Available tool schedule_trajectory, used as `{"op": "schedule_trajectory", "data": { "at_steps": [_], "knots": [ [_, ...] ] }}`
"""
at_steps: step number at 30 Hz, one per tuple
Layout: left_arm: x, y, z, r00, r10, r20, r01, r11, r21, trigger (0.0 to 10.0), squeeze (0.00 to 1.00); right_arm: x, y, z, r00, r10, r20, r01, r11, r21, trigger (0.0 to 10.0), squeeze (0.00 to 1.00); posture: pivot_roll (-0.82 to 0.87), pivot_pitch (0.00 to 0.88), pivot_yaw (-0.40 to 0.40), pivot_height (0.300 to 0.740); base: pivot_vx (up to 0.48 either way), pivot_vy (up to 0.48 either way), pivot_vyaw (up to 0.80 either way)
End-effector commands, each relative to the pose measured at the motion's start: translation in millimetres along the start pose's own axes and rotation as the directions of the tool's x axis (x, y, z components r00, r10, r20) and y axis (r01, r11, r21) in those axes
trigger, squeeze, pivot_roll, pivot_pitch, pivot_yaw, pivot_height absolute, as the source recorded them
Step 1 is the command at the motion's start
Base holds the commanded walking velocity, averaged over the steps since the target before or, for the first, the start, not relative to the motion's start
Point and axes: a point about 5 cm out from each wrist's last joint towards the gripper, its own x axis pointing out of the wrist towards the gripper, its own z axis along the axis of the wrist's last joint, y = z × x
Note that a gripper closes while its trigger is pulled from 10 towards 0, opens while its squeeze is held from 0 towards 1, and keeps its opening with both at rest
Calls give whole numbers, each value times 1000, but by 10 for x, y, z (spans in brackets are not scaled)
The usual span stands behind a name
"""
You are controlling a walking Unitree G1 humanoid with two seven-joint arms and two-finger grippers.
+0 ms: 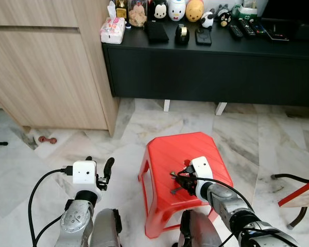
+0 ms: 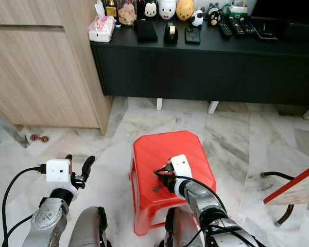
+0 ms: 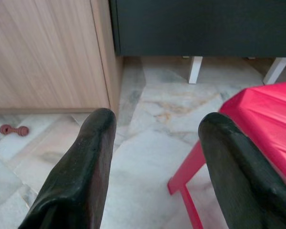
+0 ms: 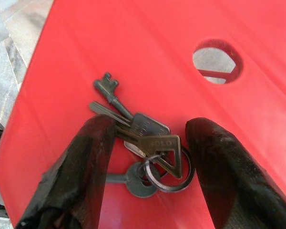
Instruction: Hang keys on a hook
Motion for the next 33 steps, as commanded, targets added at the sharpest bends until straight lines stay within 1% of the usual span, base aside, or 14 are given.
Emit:
{"op": "schedule_trajectory", "data": {
  "at_steps": [1,3,4,6,7,19,25,33],
  "knots": [
    [-23,-27,-13,1000,-1,-16,1,1000,-13,10000,0,-6,-33,21,1000,-10,0,10,1000,5,10000,0,42,197,-95,601,0,0,0],
    [-23,-34,-15,1000,-3,-18,3,1000,-13,10000,0,-7,-36,26,1000,-10,5,10,1000,8,10000,0,42,197,-95,601,0,0,0],
    [-24,-40,-15,1000,-5,-20,4,1000,-12,10000,0,-8,-37,31,1000,-8,10,8,1000,11,7843,0,41,198,-94,601,0,0,0],
    [-24,-41,-15,1000,-5,-21,5,1000,-12,10000,0,-8,-38,32,1000,-8,12,8,1000,12,7843,0,41,198,-94,601,0,0,0],
    [-23,-43,-16,1000,-5,-24,5,1000,-11,10000,0,-8,-31,30,1000,-1,17,0,1000,16,0,0,40,198,-94,601,0,0,0],
    [-17,-36,-21,999,-9,-33,9,1000,-3,10000,0,0,8,19,999,21,30,-22,999,26,0,0,39,197,-89,601,0,0,0],
    [7,-38,-28,999,-14,-39,14,1000,7,10000,0,10,33,73,997,34,63,-36,999,32,0,0,38,193,-85,601,0,0,0],
    [38,-54,-34,999,-21,-43,22,1000,9,10000,0,17,57,86,996,43,75,-45,998,35,0,0,38,182,-84,601,0,0,0]
  ]
}}
